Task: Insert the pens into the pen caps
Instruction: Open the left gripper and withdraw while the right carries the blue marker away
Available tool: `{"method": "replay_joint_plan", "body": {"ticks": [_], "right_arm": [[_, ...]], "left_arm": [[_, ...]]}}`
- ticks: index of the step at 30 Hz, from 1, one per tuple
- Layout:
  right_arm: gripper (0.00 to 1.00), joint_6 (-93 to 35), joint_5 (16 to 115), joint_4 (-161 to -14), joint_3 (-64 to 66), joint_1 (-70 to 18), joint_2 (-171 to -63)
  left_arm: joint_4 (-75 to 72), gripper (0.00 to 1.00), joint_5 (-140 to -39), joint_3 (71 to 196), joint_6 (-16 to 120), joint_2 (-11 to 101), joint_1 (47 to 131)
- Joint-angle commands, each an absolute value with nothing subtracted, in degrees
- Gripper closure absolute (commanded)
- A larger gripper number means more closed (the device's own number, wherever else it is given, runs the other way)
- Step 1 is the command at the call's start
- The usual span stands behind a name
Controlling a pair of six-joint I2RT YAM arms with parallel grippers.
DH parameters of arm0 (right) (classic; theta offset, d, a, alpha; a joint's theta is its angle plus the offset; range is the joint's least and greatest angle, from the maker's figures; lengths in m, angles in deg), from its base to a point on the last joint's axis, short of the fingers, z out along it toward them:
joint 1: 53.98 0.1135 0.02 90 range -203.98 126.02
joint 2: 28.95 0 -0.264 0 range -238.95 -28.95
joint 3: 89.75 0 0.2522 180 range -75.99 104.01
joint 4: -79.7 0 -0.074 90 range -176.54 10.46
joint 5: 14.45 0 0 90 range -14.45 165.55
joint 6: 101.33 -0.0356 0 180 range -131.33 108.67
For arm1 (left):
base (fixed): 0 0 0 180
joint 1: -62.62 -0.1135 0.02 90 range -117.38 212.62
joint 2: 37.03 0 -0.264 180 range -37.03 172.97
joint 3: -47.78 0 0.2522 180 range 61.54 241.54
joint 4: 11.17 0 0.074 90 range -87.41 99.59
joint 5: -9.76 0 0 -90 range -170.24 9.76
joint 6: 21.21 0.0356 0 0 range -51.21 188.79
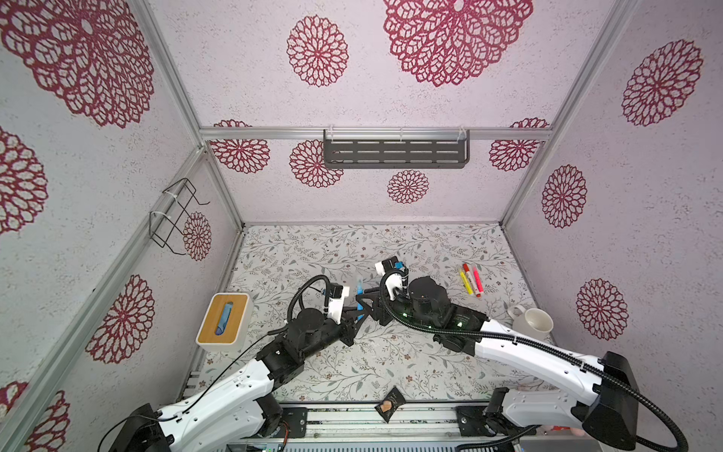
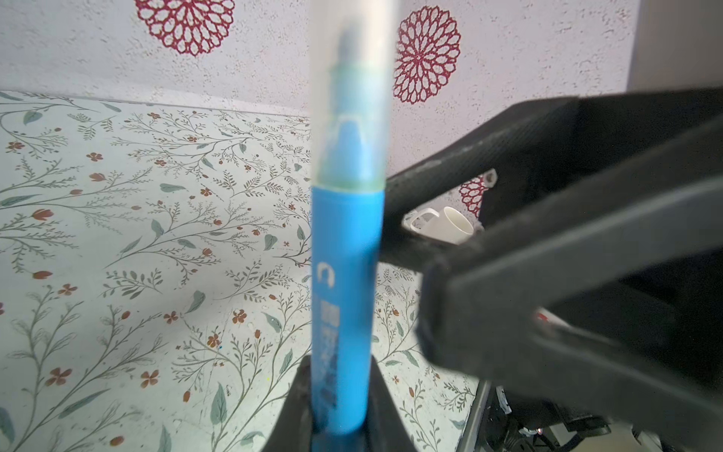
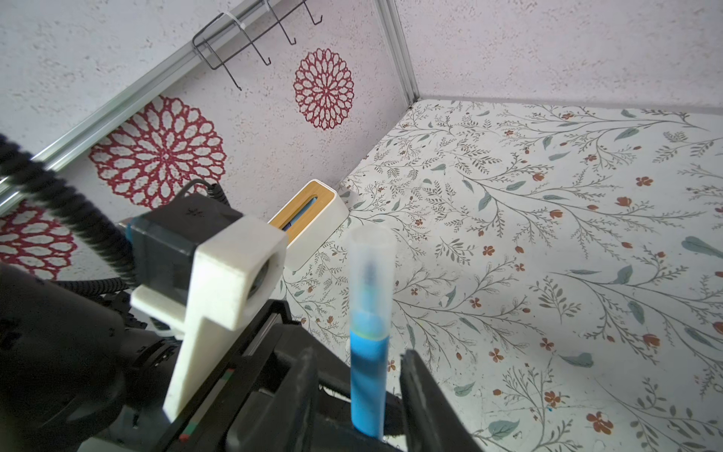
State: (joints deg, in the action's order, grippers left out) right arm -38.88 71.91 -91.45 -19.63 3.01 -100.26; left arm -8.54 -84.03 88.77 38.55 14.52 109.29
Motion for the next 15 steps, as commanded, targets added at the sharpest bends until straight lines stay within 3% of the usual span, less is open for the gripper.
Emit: {"method": "replay_joint_plan", "body": {"ticks": [1, 9, 15], "right_arm": [[0.64, -38.81, 70.45, -93.69, -18.94, 2.54, -101.02], [0.72, -39.96, 69.26, -94.92, -19.20, 2.35, -102.57], [0.89, -40.46, 70.55, -94.26, -19.38, 2.32, -102.62]], "left_arm": [[-11.03, 1.00, -84.69, 89.84, 39.60, 14.45, 109.78], [-11.36, 1.00, -85.07, 89.76, 39.56, 14.65, 109.99], [-10.99, 1.00, -84.77, 89.98, 39.29, 14.65, 109.99]]}}
